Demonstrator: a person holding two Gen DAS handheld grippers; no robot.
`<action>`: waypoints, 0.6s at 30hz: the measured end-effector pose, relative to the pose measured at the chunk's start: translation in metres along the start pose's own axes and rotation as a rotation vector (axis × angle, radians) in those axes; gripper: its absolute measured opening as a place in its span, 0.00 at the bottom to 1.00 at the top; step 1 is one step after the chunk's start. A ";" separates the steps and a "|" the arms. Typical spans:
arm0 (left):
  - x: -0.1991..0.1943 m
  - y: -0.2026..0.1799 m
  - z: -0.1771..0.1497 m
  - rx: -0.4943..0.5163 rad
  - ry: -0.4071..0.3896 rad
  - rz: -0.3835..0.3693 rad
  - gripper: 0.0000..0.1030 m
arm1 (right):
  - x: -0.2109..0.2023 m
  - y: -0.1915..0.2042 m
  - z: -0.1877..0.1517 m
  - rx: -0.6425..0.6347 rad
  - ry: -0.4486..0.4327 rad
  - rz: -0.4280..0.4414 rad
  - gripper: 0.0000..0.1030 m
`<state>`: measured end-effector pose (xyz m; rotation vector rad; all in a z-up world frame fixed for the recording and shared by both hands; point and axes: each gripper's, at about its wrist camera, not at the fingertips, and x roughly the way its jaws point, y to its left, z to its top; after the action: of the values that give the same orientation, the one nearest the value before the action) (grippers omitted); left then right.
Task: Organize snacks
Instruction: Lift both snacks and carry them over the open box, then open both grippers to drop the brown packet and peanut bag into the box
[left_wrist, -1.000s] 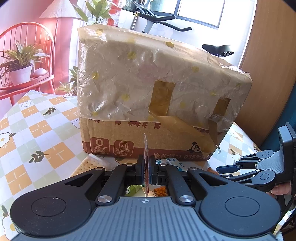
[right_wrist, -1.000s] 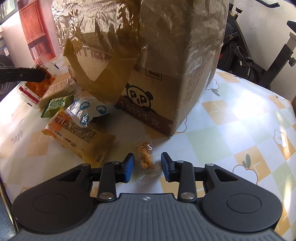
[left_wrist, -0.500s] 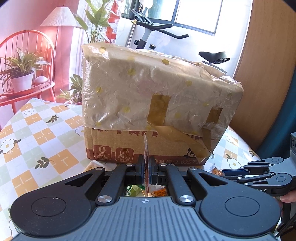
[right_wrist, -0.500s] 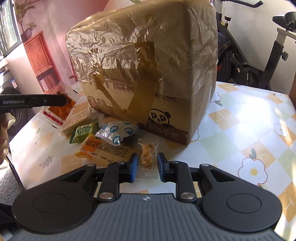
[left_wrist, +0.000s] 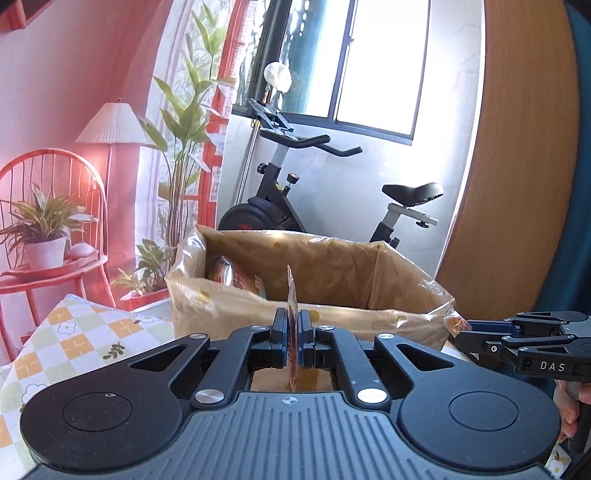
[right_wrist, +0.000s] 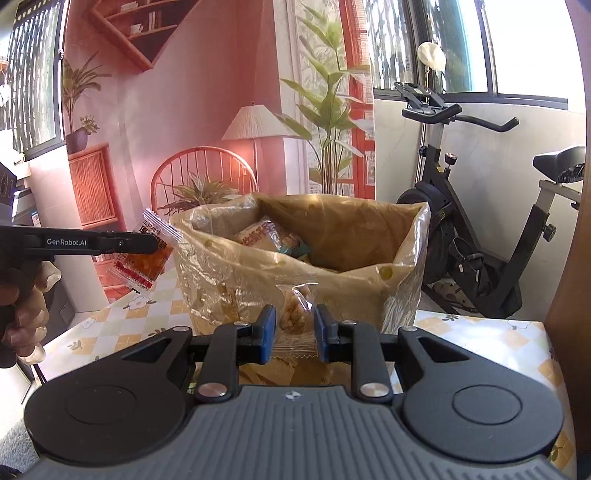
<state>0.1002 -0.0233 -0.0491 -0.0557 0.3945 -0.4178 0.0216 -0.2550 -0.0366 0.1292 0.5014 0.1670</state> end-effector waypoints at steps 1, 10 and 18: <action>0.005 -0.002 0.008 0.002 -0.011 0.002 0.06 | 0.002 -0.002 0.008 -0.003 -0.007 -0.010 0.24; 0.079 -0.023 0.063 0.049 -0.009 0.046 0.06 | 0.080 -0.030 0.071 0.022 0.034 -0.123 0.24; 0.129 -0.028 0.065 0.067 0.083 0.088 0.06 | 0.119 -0.044 0.069 0.056 0.109 -0.202 0.24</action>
<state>0.2233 -0.1029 -0.0318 0.0444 0.4627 -0.3466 0.1631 -0.2813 -0.0396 0.1233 0.6246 -0.0380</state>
